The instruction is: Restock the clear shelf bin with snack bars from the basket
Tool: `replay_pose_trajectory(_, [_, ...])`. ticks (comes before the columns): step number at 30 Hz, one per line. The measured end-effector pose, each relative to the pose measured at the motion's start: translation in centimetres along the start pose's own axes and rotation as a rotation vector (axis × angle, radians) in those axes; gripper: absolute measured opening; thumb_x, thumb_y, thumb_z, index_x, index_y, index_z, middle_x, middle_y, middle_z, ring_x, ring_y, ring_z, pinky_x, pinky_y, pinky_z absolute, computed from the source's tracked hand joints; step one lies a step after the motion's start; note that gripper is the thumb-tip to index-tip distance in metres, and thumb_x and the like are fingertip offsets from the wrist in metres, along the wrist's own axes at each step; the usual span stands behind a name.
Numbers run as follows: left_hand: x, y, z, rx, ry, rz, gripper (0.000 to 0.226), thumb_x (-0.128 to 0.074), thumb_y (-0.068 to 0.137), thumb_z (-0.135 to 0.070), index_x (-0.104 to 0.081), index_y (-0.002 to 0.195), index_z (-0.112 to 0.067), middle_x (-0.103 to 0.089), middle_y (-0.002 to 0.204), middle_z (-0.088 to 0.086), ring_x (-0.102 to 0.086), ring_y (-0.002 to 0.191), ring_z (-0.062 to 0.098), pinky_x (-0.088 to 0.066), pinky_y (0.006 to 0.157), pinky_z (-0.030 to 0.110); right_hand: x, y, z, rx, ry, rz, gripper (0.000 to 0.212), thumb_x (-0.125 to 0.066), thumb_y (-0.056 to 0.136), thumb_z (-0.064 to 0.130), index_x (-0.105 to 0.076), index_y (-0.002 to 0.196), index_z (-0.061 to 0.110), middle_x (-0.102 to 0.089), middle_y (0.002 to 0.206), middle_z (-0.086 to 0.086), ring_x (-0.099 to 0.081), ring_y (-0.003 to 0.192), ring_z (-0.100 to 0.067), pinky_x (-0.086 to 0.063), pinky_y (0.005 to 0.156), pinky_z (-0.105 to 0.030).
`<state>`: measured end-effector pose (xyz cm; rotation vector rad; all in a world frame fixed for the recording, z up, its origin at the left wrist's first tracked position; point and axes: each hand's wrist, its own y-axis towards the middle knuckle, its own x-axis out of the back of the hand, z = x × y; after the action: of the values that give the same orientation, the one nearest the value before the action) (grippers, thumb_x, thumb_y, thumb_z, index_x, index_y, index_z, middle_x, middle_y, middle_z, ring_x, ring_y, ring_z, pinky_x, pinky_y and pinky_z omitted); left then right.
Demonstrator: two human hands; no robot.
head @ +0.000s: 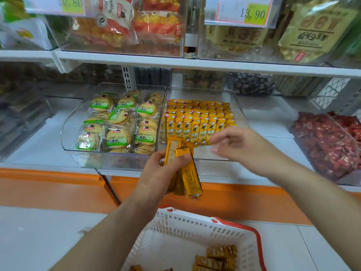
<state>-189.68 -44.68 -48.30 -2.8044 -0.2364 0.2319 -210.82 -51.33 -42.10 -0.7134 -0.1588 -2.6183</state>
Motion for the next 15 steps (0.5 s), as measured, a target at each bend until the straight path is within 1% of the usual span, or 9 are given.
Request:
replay_pose_trajectory(2, [-0.5, -0.5, 0.2, 0.018, -0.013, -0.004, 0.065, -0.09, 0.061, -0.055, -0.064, 0.116, -0.03, -0.08, 0.097, 0.002, -0.078, 0.089, 0.025, -0.059, 0.09, 0.056, -2.1, -2.0, 0.3, -0.053, 0.12, 0.087, 0.044, -0.078, 0.072, 0.058, -0.065, 0.109, 0.04, -0.073, 0.092, 0.013, -0.072, 0.082, -0.01, -0.054, 0.068, -0.025])
replay_pose_trajectory(3, [-0.8, -0.9, 0.2, 0.022, -0.022, 0.002, 0.066, -0.09, 0.063, -0.055, -0.064, 0.118, -0.029, -0.08, 0.099, 0.003, -0.078, 0.091, 0.027, -0.059, 0.091, 0.058, -3.0, -2.5, 0.4, -0.068, 0.143, 0.11, 0.049, -0.079, 0.072, 0.059, -0.061, 0.114, 0.041, -0.072, 0.093, 0.014, -0.073, 0.083, -0.011, -0.055, 0.066, -0.024])
replay_pose_trajectory(5, [-1.2, -1.6, 0.3, 0.02, -0.042, 0.027, 0.069, -0.088, 0.066, -0.055, -0.064, 0.123, -0.025, -0.079, 0.104, 0.007, -0.078, 0.094, 0.03, -0.058, 0.091, 0.06, -4.2, -2.9, 0.4, -0.093, 0.181, 0.088, 0.055, -0.081, 0.071, 0.049, -0.057, 0.12, 0.041, -0.071, 0.092, 0.014, -0.073, 0.081, -0.011, -0.056, 0.064, -0.022])
replay_pose_trajectory(8, [-1.3, -2.6, 0.3, 0.005, -0.055, 0.05, 0.075, -0.082, 0.061, -0.058, -0.062, 0.124, -0.021, -0.079, 0.105, 0.008, -0.078, 0.094, 0.031, -0.062, 0.084, 0.054, -4.6, -3.3, 0.5, -0.125, 0.235, 0.072, 0.051, -0.083, 0.079, 0.028, -0.058, 0.122, 0.039, -0.07, 0.098, 0.005, -0.073, 0.078, -0.013, -0.056, 0.063, -0.022])
replay_pose_trajectory(10, [-1.1, -3.0, 0.3, -0.002, -0.048, 0.062, 0.077, -0.081, 0.062, -0.059, -0.062, 0.126, -0.02, -0.079, 0.107, 0.009, -0.077, 0.096, 0.032, -0.062, 0.085, 0.054, -4.4, -3.4, 0.4, -0.146, 0.287, 0.111, 0.048, -0.079, 0.084, 0.019, -0.06, 0.124, 0.036, -0.07, 0.104, -0.002, -0.074, 0.083, -0.018, -0.059, 0.067, -0.028])
replay_pose_trajectory(12, [-0.9, -3.1, 0.2, -0.002, -0.038, 0.039, 0.079, -0.082, 0.061, -0.056, -0.062, 0.128, -0.019, -0.078, 0.108, 0.01, -0.077, 0.098, 0.032, -0.06, 0.089, 0.057, -4.3, -3.3, 0.3, -0.185, 0.462, 0.134, 0.043, -0.071, 0.089, 0.009, -0.06, 0.126, 0.028, -0.072, 0.104, -0.008, -0.074, 0.086, -0.024, -0.06, 0.071, -0.035])
replay_pose_trajectory(14, [-0.7, -3.0, 0.2, -0.014, -0.027, -0.007, 0.082, -0.085, 0.057, -0.05, -0.06, 0.129, -0.02, -0.078, 0.108, 0.008, -0.077, 0.095, 0.029, -0.061, 0.087, 0.055, -4.2, -3.1, 0.2, -0.231, 0.611, 0.143, 0.038, -0.063, 0.093, 0.002, -0.06, 0.126, 0.022, -0.073, 0.1, -0.012, -0.072, 0.083, -0.029, -0.059, 0.069, -0.038])
replay_pose_trajectory(15, [-0.7, -2.9, 0.2, -0.03, -0.025, -0.017, 0.083, -0.087, 0.055, -0.047, -0.06, 0.129, -0.019, -0.078, 0.108, 0.008, -0.077, 0.094, 0.029, -0.062, 0.084, 0.053, -4.3, -3.0, 0.2, -0.25, 0.659, 0.152, 0.036, -0.061, 0.094, 0.003, -0.06, 0.126, 0.02, -0.073, 0.099, -0.014, -0.071, 0.081, -0.03, -0.059, 0.068, -0.039])
